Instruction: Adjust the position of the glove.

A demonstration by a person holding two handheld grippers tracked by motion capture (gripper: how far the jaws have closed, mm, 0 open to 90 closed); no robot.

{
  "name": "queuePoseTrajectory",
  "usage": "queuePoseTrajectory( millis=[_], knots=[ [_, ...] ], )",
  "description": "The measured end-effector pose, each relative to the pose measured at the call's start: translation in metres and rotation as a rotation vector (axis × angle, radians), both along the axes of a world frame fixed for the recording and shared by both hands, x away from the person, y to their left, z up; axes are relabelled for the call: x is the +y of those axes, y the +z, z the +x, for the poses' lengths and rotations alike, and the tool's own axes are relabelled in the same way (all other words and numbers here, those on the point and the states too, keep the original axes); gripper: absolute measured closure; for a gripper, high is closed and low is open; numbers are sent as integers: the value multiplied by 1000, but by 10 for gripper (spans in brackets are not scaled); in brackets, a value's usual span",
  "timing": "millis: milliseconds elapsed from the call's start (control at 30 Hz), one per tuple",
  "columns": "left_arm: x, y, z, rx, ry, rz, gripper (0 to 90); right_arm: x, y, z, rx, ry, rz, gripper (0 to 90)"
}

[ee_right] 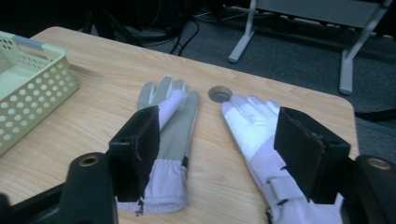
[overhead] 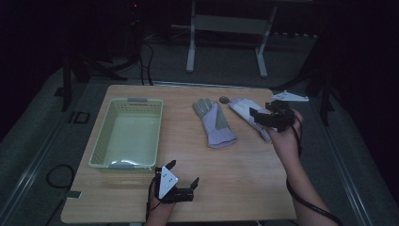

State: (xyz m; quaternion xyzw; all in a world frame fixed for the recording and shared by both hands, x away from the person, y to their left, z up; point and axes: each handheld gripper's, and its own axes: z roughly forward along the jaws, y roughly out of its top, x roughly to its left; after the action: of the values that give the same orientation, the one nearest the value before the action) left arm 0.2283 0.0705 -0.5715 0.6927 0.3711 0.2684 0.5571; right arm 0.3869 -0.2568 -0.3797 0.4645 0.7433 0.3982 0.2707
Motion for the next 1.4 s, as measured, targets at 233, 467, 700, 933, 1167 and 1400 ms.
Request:
queuePoseTrajectory(
  millis=[233,467,700,933,1167,1400],
  knots=[
    [0,0,0,-1,-2,1,1,19,-2,9,23,28,-19,380],
    [0,0,-1,-3,3,4,1,41,-12,20,41,66,-27,382],
    [0,0,0,-3,-1,3,1,56,-28,37,77,84,-38,462],
    [0,0,0,-5,-3,2,1,65,-55,60,129,106,-85,499],
    [0,0,0,-4,-3,4,1,69,-78,74,195,102,-111,522],
    [-1,0,-1,-10,-3,12,1,74,-111,89,286,69,-150,531]
  ],
)
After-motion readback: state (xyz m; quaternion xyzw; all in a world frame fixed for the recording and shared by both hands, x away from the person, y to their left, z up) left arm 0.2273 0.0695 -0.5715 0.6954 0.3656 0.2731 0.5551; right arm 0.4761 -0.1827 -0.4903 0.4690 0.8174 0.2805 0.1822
